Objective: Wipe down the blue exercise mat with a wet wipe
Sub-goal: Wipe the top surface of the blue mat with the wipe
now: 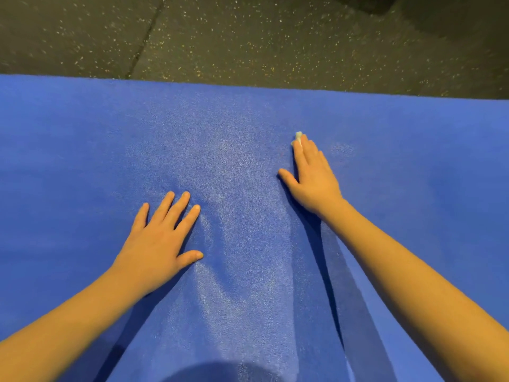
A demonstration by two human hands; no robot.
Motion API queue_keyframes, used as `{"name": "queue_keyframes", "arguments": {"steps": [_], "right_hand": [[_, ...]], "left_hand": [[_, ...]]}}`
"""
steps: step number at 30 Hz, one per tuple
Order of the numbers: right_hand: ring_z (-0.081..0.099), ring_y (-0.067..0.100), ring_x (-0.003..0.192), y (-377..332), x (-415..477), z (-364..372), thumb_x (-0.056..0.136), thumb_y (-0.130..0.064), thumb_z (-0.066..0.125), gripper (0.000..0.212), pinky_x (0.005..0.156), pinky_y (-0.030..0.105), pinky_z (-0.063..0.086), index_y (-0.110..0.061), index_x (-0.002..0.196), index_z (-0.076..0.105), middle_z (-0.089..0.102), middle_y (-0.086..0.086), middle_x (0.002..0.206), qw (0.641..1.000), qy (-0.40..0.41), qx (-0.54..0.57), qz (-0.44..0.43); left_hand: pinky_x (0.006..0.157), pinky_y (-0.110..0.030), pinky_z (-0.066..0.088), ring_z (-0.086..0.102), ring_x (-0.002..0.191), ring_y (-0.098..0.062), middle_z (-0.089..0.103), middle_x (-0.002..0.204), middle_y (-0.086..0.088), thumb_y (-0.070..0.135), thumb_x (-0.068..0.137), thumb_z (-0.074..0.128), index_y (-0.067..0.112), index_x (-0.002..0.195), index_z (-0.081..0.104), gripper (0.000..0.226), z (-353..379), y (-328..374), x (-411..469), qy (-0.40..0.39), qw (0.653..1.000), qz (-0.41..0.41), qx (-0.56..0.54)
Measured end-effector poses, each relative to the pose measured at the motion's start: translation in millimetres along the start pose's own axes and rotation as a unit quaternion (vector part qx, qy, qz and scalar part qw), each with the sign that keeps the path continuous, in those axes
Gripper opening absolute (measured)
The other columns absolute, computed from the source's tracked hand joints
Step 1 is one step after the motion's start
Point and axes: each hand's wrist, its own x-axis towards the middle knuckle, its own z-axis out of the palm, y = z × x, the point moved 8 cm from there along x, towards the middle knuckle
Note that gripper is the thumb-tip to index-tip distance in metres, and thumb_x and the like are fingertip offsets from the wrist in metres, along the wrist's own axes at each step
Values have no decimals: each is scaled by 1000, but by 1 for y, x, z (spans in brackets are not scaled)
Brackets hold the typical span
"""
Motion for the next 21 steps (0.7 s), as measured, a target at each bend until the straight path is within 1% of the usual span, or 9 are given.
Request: {"name": "queue_keyframes", "arguments": {"steps": [2, 5, 6, 9, 11, 15, 16, 19, 21], "right_hand": [[8, 24, 148, 19, -6, -7, 100, -42, 41, 67, 120, 42, 10, -9, 153, 16, 8, 4, 162, 1000, 11, -17, 11], [8, 27, 148, 37, -15, -14, 100, -41, 41, 67, 120, 42, 8, -7, 153, 16, 8, 7, 162, 993, 27, 24, 115], [5, 26, 148, 27, -22, -10, 99, -43, 41, 70, 120, 41, 7, -6, 153, 14, 5, 6, 162, 992, 22, 39, 117], [-2, 21, 149, -9, -58, 8, 98, -49, 41, 77, 119, 36, 1, -11, 154, 6, -2, 2, 162, 999, -18, 19, 30], [-1, 20, 149, 2, -69, 8, 99, -48, 40, 73, 119, 36, 1, -13, 155, 7, -1, -1, 162, 1000, -24, -9, 18], [5, 25, 148, 32, -75, -3, 100, -42, 39, 68, 119, 39, 6, -8, 153, 13, 4, 4, 162, 987, 9, 38, 154], [4, 25, 148, 19, -83, 1, 100, -43, 40, 71, 120, 40, 5, -7, 153, 11, 2, 5, 162, 989, 3, 54, 140], [-1, 19, 148, -21, -123, 20, 97, -53, 36, 77, 119, 36, 0, -11, 154, 5, -3, 1, 162, 997, -60, 35, 12], [3, 21, 149, -6, -133, 19, 97, -55, 31, 74, 119, 39, 4, -13, 154, 11, 1, 0, 162, 998, -66, -9, -13]], "left_hand": [[93, -64, 41, 30, 133, -33, 45, 145, -15, 65, 80, 32, 9, 137, 51, 82, -2, 0, 0, -1, 1000, -3, 3], [91, -63, 43, 31, 132, -34, 45, 145, -16, 64, 80, 32, 7, 136, 51, 81, -4, 2, -1, 1, 1000, -2, 0], [90, -63, 43, 31, 132, -35, 45, 145, -16, 64, 80, 33, 7, 136, 51, 81, -5, 2, -1, 1, 1000, -1, 0], [90, -64, 42, 32, 132, -36, 43, 145, -17, 67, 84, 37, 7, 137, 49, 81, -3, 3, -2, 2, 1000, 3, -2], [87, -66, 43, 31, 131, -36, 45, 144, -18, 67, 84, 48, 5, 136, 51, 81, -4, 4, -3, -3, 1000, 0, 2], [84, -64, 46, 36, 128, -35, 49, 141, -17, 70, 86, 41, 5, 133, 54, 82, 0, 7, -13, -28, 999, -8, 22], [85, -63, 46, 37, 128, -34, 50, 141, -16, 69, 84, 35, 5, 133, 54, 83, 2, 9, -18, -35, 999, -6, 25], [86, -61, 48, 36, 128, -32, 50, 140, -14, 67, 82, 30, 4, 132, 56, 84, 7, 19, -33, -42, 999, 13, 27], [89, -60, 47, 36, 130, -33, 48, 143, -13, 68, 86, 32, 4, 133, 55, 83, 8, 24, -43, -46, 999, 16, 21]]}}
